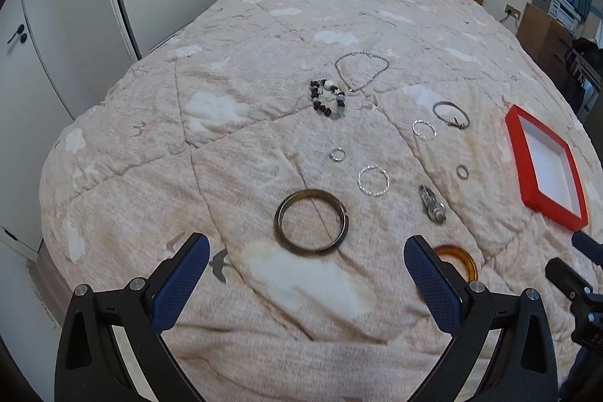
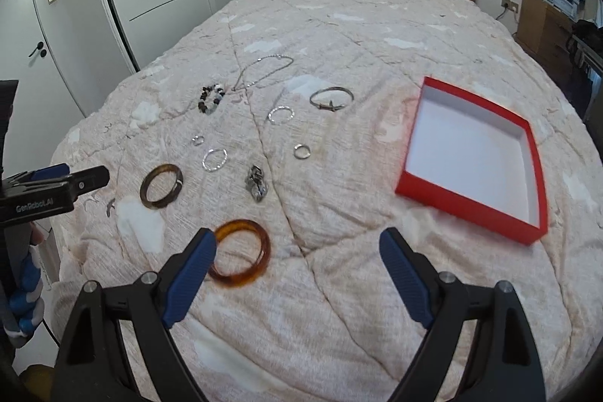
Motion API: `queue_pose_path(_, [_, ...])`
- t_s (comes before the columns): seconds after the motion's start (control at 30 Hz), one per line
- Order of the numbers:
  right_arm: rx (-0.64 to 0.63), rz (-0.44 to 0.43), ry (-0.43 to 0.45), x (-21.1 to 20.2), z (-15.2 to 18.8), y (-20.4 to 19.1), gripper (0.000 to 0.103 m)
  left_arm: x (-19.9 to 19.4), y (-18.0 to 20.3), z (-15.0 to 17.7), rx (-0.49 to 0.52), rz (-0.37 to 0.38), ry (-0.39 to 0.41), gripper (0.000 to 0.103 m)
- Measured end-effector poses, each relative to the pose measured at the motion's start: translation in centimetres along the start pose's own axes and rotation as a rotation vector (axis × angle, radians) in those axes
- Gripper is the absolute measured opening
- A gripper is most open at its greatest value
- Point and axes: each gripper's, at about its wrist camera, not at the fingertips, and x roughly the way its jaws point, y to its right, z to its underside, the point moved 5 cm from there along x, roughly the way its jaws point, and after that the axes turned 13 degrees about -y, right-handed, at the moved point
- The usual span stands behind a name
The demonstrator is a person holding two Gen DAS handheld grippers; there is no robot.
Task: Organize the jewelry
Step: 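Grasp the dark brown bangle with left tool while right tool grasps amber bangle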
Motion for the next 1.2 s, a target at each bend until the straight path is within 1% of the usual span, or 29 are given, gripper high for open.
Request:
queue_pose_path(0.07, [0.004, -0.038, -0.018, 1.0, -0.4, -0.1, 0.087, 1.1, 0.2, -0.5, 0.001, 0.022, -0.026, 0.1])
queue_pose_path(0.1, [0.006, -0.059, -0.03, 1.5, -0.5, -0.2, 0.086, 1.7, 0.4, -0.6, 0.007, 0.026, -0.038, 0.094])
queue_pose_path(0.13, [0.005, -0.079, -0.047, 2.3, -0.5, -0.4, 0.085, 2.3, 0.6, -0.7, 0.016, 0.028, -0.051, 0.091])
queue_pose_path(0.17, [0.003, -0.095, -0.06, 2.9, -0.5, -0.6, 0.08, 3.0, 0.9, -0.8, 0.023, 0.03, -0.066, 0.085])
queue_pose_path(0.2, [0.003, -0.112, -0.078, 3.6, -0.5, -0.7, 0.072, 3.7, 1.2, -0.8, 0.028, 0.034, -0.083, 0.083])
queue_pose_path(0.23, [0.005, -0.125, -0.094, 4.3, -0.5, -0.8, 0.067, 4.5, 1.4, -0.9, 0.03, 0.038, -0.1, 0.081])
queue_pose_path(0.27, [0.01, -0.139, -0.115, 5.1, -0.4, -0.8, 0.057, 5.3, 1.6, -1.0, 0.033, 0.038, -0.116, 0.078])
queue_pose_path(0.3, [0.015, -0.148, -0.134, 5.9, -0.3, -0.8, 0.048, 5.9, 1.8, -1.1, 0.038, 0.038, -0.125, 0.076])
queue_pose_path(0.37, [0.028, -0.168, -0.17, 7.3, -0.2, -0.6, 0.045, 7.1, 2.2, -1.4, 0.05, 0.035, -0.143, 0.074])
queue_pose_path(0.43, [0.034, -0.182, -0.198, 8.6, 0.1, -0.5, 0.042, 8.6, 2.7, -1.7, 0.064, 0.027, -0.168, 0.069])
queue_pose_path(0.5, [0.039, -0.198, -0.227, 9.7, 0.2, -0.4, 0.037, 10.2, 2.9, -1.8, 0.066, 0.026, -0.204, 0.056])
queue_pose_path(0.6, [0.035, -0.222, -0.26, 11.0, 0.5, -0.5, 0.031, 12.2, 3.1, -1.6, 0.058, 0.022, -0.253, 0.046])
queue_pose_path(0.7, [0.021, -0.238, -0.28, 11.9, 0.6, -0.9, 0.027, 13.6, 3.1, -1.3, 0.06, 0.003, -0.28, 0.043])
queue_pose_path(0.8, [0.007, -0.243, -0.295, 12.7, 0.6, -1.1, 0.024, 14.6, 3.1, -1.4, 0.046, 0.005, -0.293, 0.043])
queue_pose_path(0.87, [0.001, -0.243, -0.306, 13.2, 0.6, -1.2, 0.024, 15.1, 3.0, -1.4, 0.033, 0.011, -0.302, 0.043])
queue_pose_path(1.03, [-0.042, -0.205, -0.337, 14.5, 0.4, -1.9, 0.023, 16.1, 3.0, -1.4, 0.019, 0.008, -0.297, 0.043])
queue_pose_path(1.07, [-0.047, -0.195, -0.337, 14.7, 0.3, -1.9, 0.019, 16.1, 3.1, -1.4, 0.017, 0.009, -0.292, 0.04])
queue_pose_path(1.1, [-0.054, -0.184, -0.337, 14.8, 0.2, -2.0, 0.016, 16.0, 3.1, -1.4, 0.016, 0.013, -0.288, 0.032])
queue_pose_path(1.13, [-0.058, -0.175, -0.338, 14.7, 0.2, -2.0, 0.014, 15.9, 3.0, -1.6, 0.013, 0.021, -0.285, 0.027])
queue_pose_path(1.17, [-0.055, -0.172, -0.337, 14.7, 0.0, -2.0, 0.011, 15.5, 2.8, -1.6, 0.007, 0.031, -0.284, 0.017])
queue_pose_path(1.2, [-0.051, -0.171, -0.333, 14.4, 0.0, -2.0, 0.011, 15.0, 2.4, -1.6, 0.003, 0.034, -0.284, 0.012])
